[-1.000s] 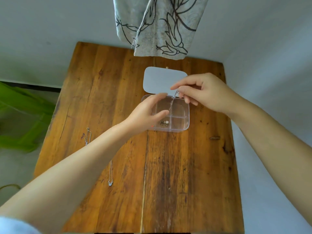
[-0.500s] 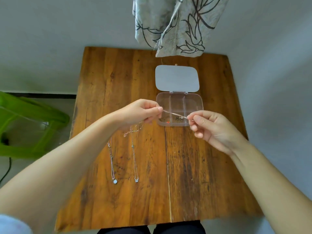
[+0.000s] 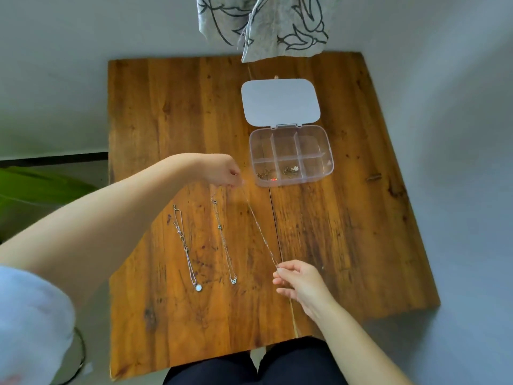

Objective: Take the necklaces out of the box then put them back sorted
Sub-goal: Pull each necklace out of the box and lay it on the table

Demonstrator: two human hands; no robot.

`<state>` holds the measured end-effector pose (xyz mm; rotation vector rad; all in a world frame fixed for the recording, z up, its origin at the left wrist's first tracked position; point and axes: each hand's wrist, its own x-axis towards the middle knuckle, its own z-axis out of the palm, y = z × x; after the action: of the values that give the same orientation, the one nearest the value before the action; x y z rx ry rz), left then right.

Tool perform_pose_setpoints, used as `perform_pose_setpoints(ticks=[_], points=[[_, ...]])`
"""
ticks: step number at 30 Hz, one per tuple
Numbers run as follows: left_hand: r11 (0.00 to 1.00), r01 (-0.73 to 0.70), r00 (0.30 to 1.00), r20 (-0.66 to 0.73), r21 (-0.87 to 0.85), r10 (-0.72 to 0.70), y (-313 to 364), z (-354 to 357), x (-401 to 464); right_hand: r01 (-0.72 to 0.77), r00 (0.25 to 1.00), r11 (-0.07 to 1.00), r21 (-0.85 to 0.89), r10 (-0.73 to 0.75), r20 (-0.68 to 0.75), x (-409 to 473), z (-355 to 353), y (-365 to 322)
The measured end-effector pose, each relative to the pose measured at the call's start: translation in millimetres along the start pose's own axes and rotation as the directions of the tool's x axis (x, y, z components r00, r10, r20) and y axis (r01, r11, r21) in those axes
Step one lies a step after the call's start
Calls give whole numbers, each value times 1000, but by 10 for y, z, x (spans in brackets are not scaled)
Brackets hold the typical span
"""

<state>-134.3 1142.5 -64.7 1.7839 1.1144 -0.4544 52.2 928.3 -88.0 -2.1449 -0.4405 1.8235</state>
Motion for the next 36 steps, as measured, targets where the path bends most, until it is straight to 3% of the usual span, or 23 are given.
perform_pose_setpoints(ticks=[3,7,11,14,18,20,22,25,27,32,34,36], points=[[985,-25,996,-74,170,39,6,123,154,-29,999,999,-18,29,-19,14,113,109],[897,15,974,-209,442,87,-33,370,271,-23,997,983,-183,10,-71,65,227,120],[816,36,949,-276,576,153,-122,523,337,-29,998,946,-323,10,-60,106,239,73],[822,12,918,-333,569,216,-165,568,356,-72,997,910,-409,62,-37,130,237,0],[928,-13,861,-467,372,199,-244,559,301,-76,995,845,-529,102,20,98,177,-172],[964,-17,821,-547,265,165,-224,585,247,21,998,833,-553,12,57,94,58,-364],[973,-49,771,-612,224,179,-152,636,204,213,976,787,-579,-204,82,132,-109,-677],[972,-69,759,-621,225,197,-27,714,219,468,854,606,-643,-497,153,286,-270,-1303],[973,-69,746,-636,222,198,17,749,270,546,773,376,-749,-570,277,488,-262,-1664],[985,-77,693,-702,154,164,65,761,343,546,726,-235,-804,-347,594,858,-120,-2045],[989,-70,683,-716,132,144,82,770,352,542,713,-402,-738,-245,657,876,-96,-2079],[992,-66,671,-731,107,123,102,789,356,541,706,-488,-685,-178,685,896,-84,-2086]])
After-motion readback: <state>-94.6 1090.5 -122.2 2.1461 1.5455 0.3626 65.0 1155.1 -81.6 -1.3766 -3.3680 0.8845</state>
